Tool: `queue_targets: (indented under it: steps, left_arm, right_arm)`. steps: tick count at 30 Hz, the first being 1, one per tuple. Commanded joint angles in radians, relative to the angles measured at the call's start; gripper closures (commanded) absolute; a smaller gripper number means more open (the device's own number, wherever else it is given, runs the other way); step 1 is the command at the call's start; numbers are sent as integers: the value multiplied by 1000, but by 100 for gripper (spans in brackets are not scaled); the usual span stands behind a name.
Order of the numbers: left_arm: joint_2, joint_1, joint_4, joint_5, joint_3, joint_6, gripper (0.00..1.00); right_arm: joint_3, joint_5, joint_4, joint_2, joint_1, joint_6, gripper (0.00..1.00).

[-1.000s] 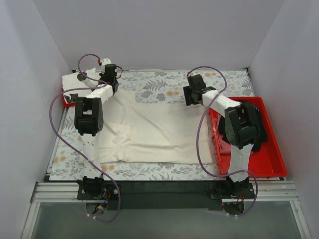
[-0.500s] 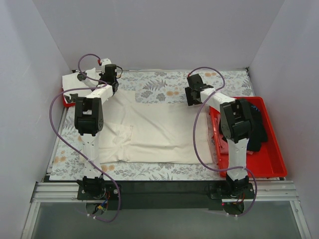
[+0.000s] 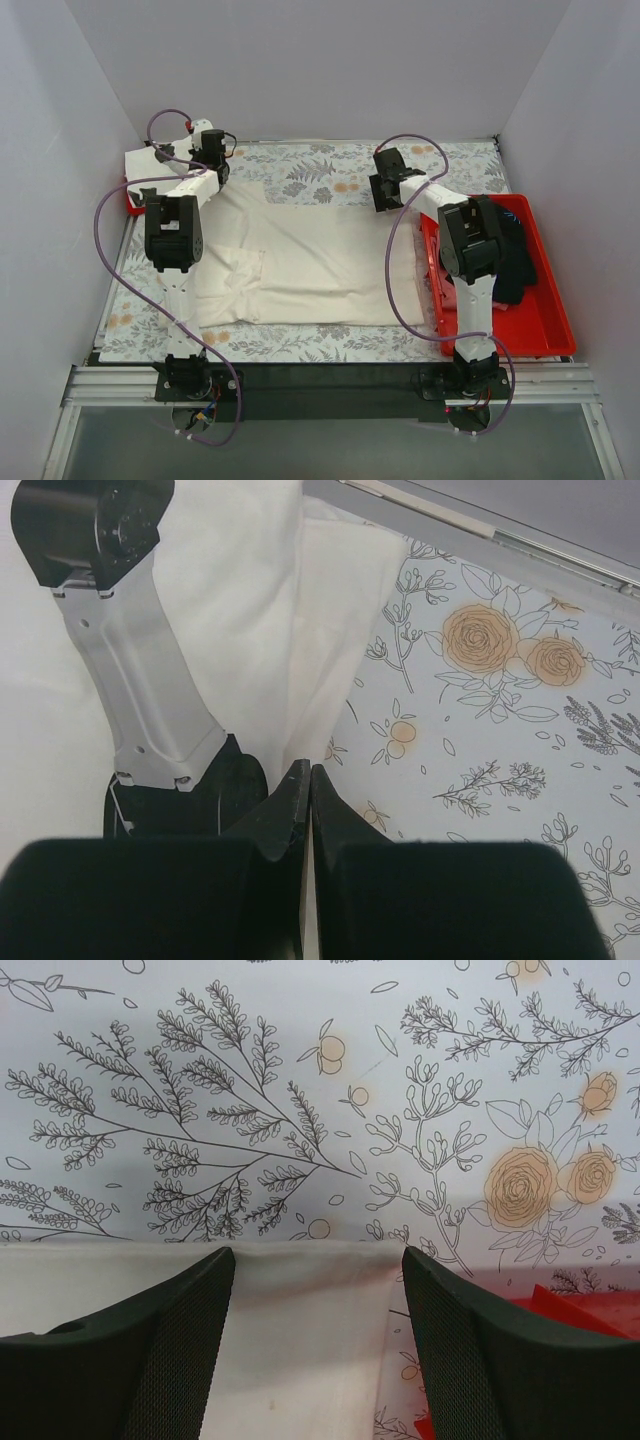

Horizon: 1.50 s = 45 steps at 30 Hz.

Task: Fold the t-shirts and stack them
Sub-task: Fold the tshirt

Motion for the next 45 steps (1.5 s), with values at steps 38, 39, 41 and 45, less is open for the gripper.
queue_targets:
  steps: [38, 39, 41, 45]
  left_arm:
    - [-146, -14, 25, 7, -36, -15, 100]
    - [-146, -14, 25, 7, -36, -13, 100]
    - [-144, -16, 27, 5, -35, -10, 100]
    - [-138, -17, 28, 0, -41, -10, 100]
  right_arm:
    - [-112, -349, -108, 52, -52, 78, 82]
    - [-112, -350, -106, 50, -53, 76, 88]
    - [-109, -346, -106, 47, -52, 75, 94]
    - [-122, -329, -100, 6, -52, 67, 99]
